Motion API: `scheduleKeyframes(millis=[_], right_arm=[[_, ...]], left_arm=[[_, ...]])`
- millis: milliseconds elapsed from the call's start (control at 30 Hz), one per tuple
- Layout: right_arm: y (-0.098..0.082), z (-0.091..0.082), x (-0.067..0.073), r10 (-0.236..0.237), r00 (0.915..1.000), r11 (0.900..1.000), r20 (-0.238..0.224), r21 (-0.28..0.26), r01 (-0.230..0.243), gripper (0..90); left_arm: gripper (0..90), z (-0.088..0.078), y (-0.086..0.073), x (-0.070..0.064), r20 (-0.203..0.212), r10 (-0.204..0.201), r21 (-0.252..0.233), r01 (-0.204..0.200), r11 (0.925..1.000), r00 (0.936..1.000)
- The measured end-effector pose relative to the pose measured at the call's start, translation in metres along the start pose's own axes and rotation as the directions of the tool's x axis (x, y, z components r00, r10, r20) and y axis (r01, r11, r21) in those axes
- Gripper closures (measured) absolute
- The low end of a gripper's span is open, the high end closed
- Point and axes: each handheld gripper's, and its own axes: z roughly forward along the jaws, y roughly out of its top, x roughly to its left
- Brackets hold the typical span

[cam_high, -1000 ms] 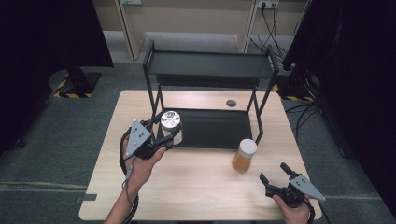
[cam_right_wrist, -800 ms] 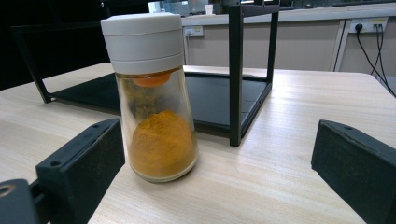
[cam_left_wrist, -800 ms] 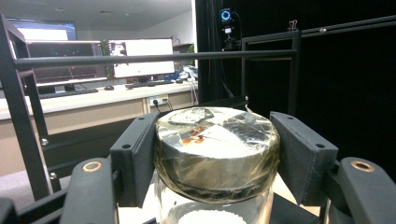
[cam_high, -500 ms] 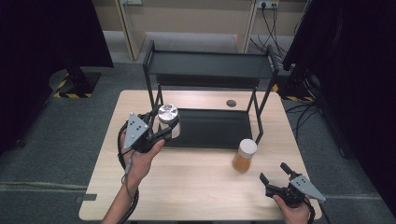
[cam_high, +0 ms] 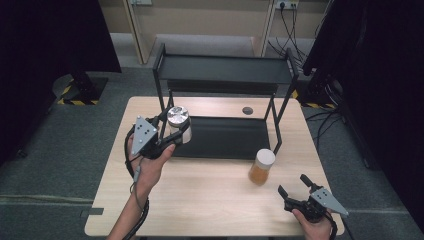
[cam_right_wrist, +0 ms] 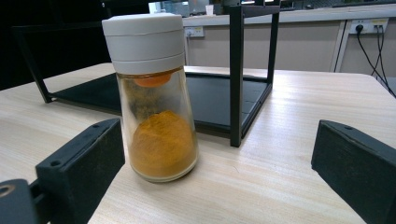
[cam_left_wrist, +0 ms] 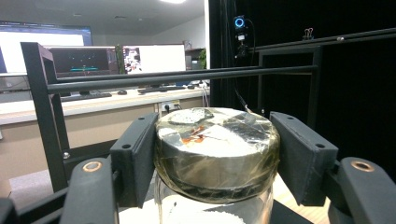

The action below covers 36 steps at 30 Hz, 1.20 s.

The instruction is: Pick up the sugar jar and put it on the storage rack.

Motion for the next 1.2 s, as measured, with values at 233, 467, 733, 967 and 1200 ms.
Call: scheduleKeyframes(millis=[233,467,733,967,1200], right_arm=[[0.0,0.0,0.0,-0.001,1.0,1.0,0.0,0.0,0.001,2.9],[0.0,0.0,0.0,-0.002,1.0,1.0,-0.001,0.0,0.002,2.9],[0.0,0.0,0.0,-0.003,1.0,1.0,-0.002,-0.001,0.003,2.8],[0.0,0.0,0.0,-0.002,1.0,1.0,-0.002,0.0,0.002,2.8],[0.0,0.0,0.0,-0.003,1.0,1.0,-0.002,0.001,0.003,2.8]], left_arm=[[35.3,0.003,0.004,0.0,-0.015,-0.001,-0.002,0.001,1.0,0.9999],[35.3,0.006,0.008,-0.001,-0.037,-0.002,-0.008,0.001,1.0,0.9993],[35.3,0.01,0.012,-0.003,-0.065,0.0,-0.013,-0.001,0.9999,0.9979],[35.3,0.013,0.014,-0.004,-0.084,-0.003,-0.013,0.002,0.9999,0.9965],[35.3,0.017,0.021,-0.003,-0.105,-0.006,-0.022,0.004,0.9997,0.9944]])
